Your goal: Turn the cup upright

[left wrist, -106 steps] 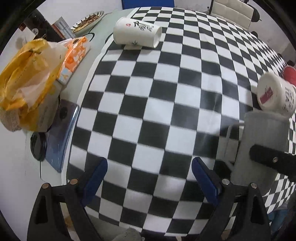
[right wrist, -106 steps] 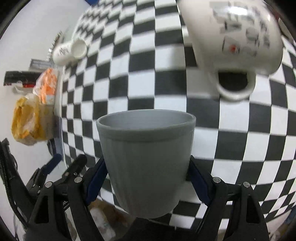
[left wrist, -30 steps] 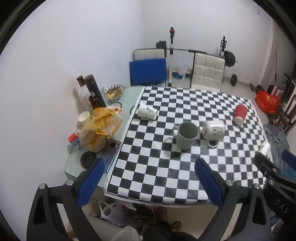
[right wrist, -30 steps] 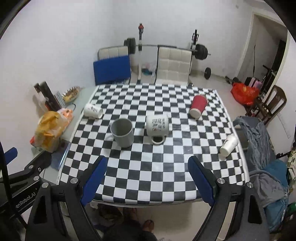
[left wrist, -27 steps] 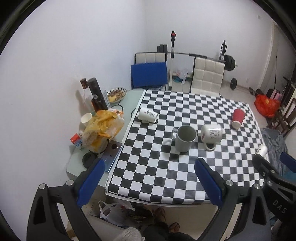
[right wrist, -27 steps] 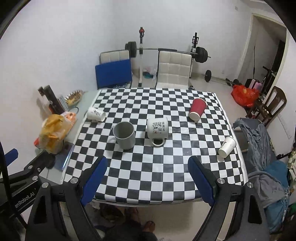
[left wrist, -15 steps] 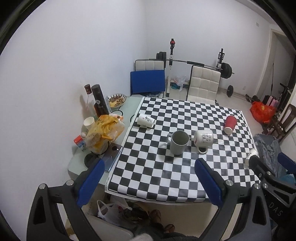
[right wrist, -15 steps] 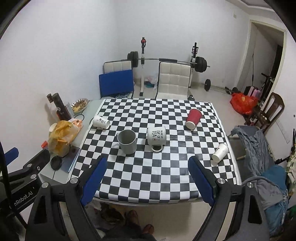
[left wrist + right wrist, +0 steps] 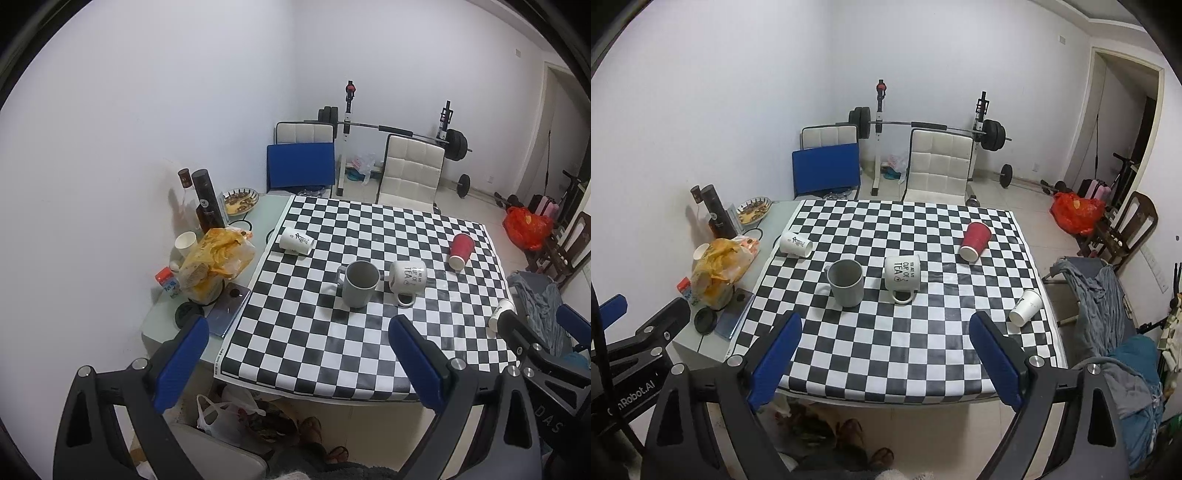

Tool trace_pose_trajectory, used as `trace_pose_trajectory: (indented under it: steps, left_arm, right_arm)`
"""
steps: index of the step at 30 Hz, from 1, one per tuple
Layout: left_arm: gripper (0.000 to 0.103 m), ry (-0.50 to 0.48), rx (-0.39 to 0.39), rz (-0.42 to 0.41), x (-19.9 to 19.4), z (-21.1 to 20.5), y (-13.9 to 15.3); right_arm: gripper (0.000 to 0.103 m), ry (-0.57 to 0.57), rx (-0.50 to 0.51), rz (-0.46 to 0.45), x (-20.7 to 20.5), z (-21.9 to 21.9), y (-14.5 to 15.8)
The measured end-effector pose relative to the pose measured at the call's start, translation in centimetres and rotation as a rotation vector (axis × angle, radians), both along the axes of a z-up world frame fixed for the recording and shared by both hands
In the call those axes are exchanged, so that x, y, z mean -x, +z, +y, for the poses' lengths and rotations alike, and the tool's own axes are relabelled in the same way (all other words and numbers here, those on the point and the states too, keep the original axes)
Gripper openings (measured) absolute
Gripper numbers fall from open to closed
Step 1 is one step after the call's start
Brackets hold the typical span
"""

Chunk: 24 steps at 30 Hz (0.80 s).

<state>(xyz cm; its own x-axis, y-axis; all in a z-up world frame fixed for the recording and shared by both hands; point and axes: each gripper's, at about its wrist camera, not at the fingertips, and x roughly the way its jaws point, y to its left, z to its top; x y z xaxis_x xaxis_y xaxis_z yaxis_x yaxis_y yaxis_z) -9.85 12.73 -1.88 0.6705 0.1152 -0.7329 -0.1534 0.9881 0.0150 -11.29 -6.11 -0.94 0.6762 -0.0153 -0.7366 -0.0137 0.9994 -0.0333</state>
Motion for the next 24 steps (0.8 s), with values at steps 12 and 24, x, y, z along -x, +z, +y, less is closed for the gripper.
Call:
trace_pose_trajectory:
  steps: [12, 24]
  left_arm:
    - [0.1, 0.003, 0.002, -0.003, 0.0, 0.1, 0.2]
    - [0.1, 0.002, 0.004, -0.006, 0.1, -0.1, 0.3]
  right_arm:
    - [0.094, 0.0, -0.003, -0.007, 0.2, -0.7, 0.7]
    - [0.095, -0.003, 0.001, -0.015, 0.4, -1.4, 1.2]
